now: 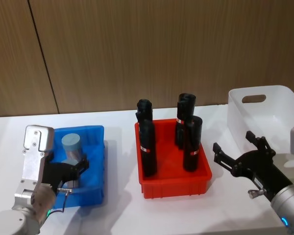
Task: Pick the cotton swabs from the blue box and place them into the white box.
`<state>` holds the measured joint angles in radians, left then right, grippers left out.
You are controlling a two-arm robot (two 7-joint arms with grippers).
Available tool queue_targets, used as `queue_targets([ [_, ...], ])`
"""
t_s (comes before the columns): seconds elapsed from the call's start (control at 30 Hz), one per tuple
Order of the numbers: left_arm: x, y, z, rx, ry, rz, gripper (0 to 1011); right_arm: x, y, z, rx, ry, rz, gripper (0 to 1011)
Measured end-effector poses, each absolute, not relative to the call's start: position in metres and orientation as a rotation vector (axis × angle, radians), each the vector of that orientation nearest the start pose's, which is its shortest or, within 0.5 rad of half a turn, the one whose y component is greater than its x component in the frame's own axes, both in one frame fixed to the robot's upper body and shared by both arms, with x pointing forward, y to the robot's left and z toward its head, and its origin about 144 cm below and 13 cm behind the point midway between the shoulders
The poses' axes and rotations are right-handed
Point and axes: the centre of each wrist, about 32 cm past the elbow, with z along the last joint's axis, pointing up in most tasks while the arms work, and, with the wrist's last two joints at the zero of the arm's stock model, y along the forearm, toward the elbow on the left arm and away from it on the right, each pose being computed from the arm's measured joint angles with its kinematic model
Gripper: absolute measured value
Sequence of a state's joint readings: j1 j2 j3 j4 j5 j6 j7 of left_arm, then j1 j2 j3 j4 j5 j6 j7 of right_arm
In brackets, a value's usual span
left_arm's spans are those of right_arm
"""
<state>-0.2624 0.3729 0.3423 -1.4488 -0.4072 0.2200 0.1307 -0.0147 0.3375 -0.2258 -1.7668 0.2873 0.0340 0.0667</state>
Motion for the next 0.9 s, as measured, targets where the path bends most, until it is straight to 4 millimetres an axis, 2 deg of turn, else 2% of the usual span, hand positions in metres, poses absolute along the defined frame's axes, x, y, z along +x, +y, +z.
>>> queue_targets([
  [0.4,0.536,0.264,1.170,0.226,0.130,1.385,1004,0.443,-0.237,1.189,0.026,-0.075,-1.230,1002],
  [0.9,0.547,0.274,1.162,0.229,0.166,1.350,1004,0.443,-0.237,1.189,0.026,-0.075,-1.230,1002],
])
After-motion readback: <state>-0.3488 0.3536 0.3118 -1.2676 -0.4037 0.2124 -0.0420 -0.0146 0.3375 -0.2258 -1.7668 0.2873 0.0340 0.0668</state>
